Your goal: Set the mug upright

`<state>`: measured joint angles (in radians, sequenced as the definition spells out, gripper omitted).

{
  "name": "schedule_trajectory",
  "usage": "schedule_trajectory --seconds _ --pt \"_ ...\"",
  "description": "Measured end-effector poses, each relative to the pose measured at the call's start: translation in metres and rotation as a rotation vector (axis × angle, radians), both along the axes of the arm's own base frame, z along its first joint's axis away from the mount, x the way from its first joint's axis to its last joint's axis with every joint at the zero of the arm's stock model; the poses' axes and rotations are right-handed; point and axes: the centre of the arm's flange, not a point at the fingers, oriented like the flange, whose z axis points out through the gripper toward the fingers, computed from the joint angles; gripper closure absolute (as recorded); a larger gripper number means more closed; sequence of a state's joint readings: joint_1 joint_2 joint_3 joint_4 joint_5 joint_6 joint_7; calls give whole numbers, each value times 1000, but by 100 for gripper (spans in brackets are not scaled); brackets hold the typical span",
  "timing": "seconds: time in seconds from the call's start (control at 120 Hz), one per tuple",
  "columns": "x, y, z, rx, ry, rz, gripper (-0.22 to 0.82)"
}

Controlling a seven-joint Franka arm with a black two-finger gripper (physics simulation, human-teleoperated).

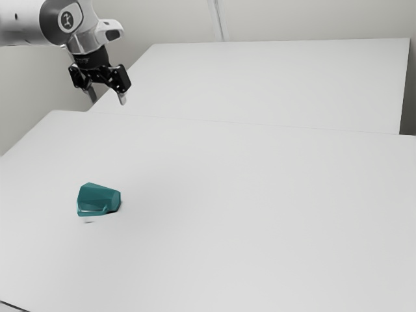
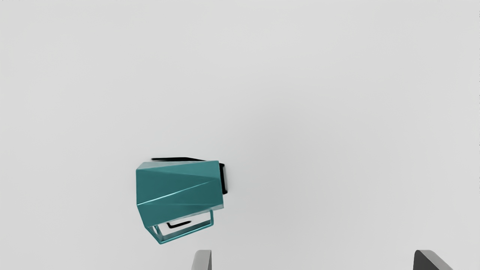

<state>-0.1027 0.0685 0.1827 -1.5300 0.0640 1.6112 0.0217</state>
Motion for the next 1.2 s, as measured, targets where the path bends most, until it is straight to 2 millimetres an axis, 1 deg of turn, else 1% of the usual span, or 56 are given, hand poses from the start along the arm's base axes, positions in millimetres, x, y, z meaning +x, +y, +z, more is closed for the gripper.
schedule_trajectory --seconds 0.108,0.175,0.283,0.325,0.4,0.483,0.625,0.675,0.792,0.917,1.0,1.1,1.15,1.2 --pt "-3 1 4 -3 -7 2 2" --pt "-11 1 12 -8 -22 1 2" --pt "-36 -2 25 -54 -60 -1 2" --pt "-46 0 29 -87 -75 10 2" --pt "-59 22 27 -160 -95 73 2" --pt "-71 47 18 -248 -112 146 2" --pt "-81 83 9 -373 -149 248 2" --pt "-88 95 -1 -410 -154 280 2" --pt "-103 128 -41 -494 -146 360 2" --pt "-118 161 -70 -560 -166 425 2" --pt "-126 177 -88 -583 -174 447 2" --pt "-140 195 -120 -619 -166 478 2" --pt "-147 202 -134 -628 -165 486 2" --pt "-151 206 -143 -631 -168 483 2"
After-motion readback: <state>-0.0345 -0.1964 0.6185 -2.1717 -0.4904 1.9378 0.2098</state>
